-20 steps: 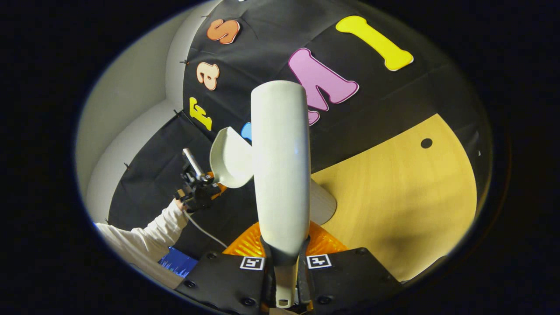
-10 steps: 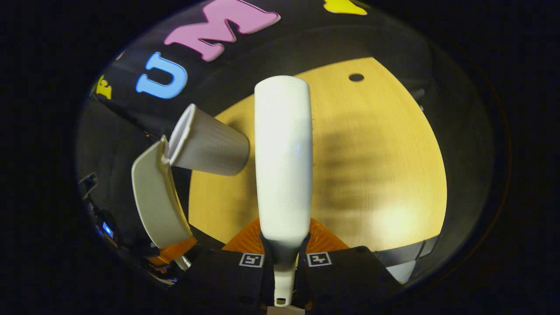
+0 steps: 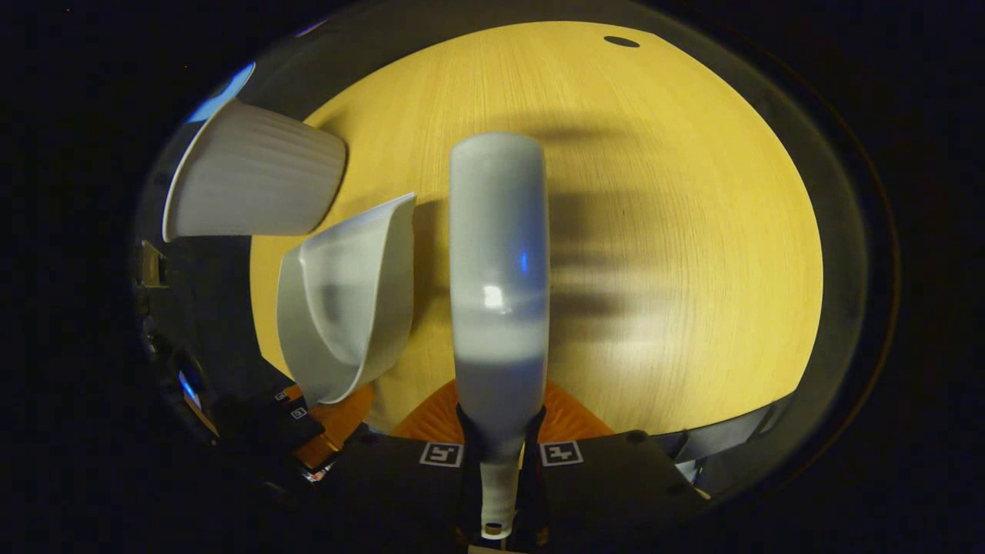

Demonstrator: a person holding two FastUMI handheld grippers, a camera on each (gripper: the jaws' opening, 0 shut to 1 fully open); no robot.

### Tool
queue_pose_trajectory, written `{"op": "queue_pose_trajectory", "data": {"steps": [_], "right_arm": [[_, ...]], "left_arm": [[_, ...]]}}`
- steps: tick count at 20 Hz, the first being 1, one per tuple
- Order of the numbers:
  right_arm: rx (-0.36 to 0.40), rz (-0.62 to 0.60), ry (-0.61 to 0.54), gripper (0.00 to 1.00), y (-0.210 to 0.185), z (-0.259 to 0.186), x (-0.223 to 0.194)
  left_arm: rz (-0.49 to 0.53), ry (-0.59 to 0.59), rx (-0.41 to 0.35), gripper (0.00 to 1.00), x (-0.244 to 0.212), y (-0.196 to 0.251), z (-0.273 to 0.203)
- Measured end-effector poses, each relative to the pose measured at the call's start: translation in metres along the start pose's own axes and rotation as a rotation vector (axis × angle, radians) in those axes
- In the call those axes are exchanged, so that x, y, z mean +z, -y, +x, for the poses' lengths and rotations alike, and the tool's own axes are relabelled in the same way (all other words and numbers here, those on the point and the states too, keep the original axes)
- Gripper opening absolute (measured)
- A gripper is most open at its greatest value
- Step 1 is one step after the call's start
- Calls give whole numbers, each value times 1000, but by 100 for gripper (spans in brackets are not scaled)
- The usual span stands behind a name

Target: Pick up the small broom and dustpan from the desktop, sweep the trash into the dustpan with the broom, and then empty the trash into the garbage bin.

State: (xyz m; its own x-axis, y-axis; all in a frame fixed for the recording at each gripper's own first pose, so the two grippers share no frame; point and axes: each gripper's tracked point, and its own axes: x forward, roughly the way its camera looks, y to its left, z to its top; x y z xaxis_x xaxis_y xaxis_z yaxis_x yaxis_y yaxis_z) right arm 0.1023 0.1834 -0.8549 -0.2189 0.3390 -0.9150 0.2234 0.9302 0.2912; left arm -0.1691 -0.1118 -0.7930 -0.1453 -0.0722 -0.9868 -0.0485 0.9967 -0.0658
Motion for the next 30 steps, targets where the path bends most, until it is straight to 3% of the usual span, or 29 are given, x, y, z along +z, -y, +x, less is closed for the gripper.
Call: {"op": "queue_pose_trajectory", "data": {"steps": [8, 15, 16, 17, 19, 20, 23, 24, 25, 26, 28, 29, 30], "right_arm": [[-192, -22, -79, 21, 23, 19, -4], [-216, -21, -100, 22, 18, 18, -1], [-218, -17, -101, 14, 19, 18, 0], [-217, -15, -102, 22, 17, 18, 1], [-212, -8, -118, 23, 16, 18, -3], [-211, -6, -123, 29, 15, 17, -3], [-207, 10, -127, 28, 12, 16, -2], [-205, 10, -134, 31, 12, 15, -3], [-201, 5, -136, 41, 10, 14, -3], [-204, 0, -142, 37, 9, 12, -6], [-203, -10, -137, 63, 7, 12, -9], [-197, -6, -132, 82, 5, 11, -9], [-195, -3, -123, 96, 4, 9, -9]], "left_arm": [[24, -76, 73, 26, 2, 0, -5], [33, -107, 63, 27, 0, -2, -7], [39, -110, 63, 26, 1, -4, -5], [41, -117, 64, 26, -1, -5, -4], [47, -128, 70, 27, -2, -4, -3], [53, -144, 74, 28, -2, -6, -5], [63, -160, 69, 28, -3, -7, -7], [65, -159, 59, 29, -4, -5, -7], [65, -170, 54, 30, -6, -5, -6], [70, -184, 54, 33, -8, -5, -9], [73, -155, 82, 68, -5, -11, -11], [79, -140, 69, 85, -4, -8, -13], [83, -139, 60, 85, -5, -6, -16]]}}
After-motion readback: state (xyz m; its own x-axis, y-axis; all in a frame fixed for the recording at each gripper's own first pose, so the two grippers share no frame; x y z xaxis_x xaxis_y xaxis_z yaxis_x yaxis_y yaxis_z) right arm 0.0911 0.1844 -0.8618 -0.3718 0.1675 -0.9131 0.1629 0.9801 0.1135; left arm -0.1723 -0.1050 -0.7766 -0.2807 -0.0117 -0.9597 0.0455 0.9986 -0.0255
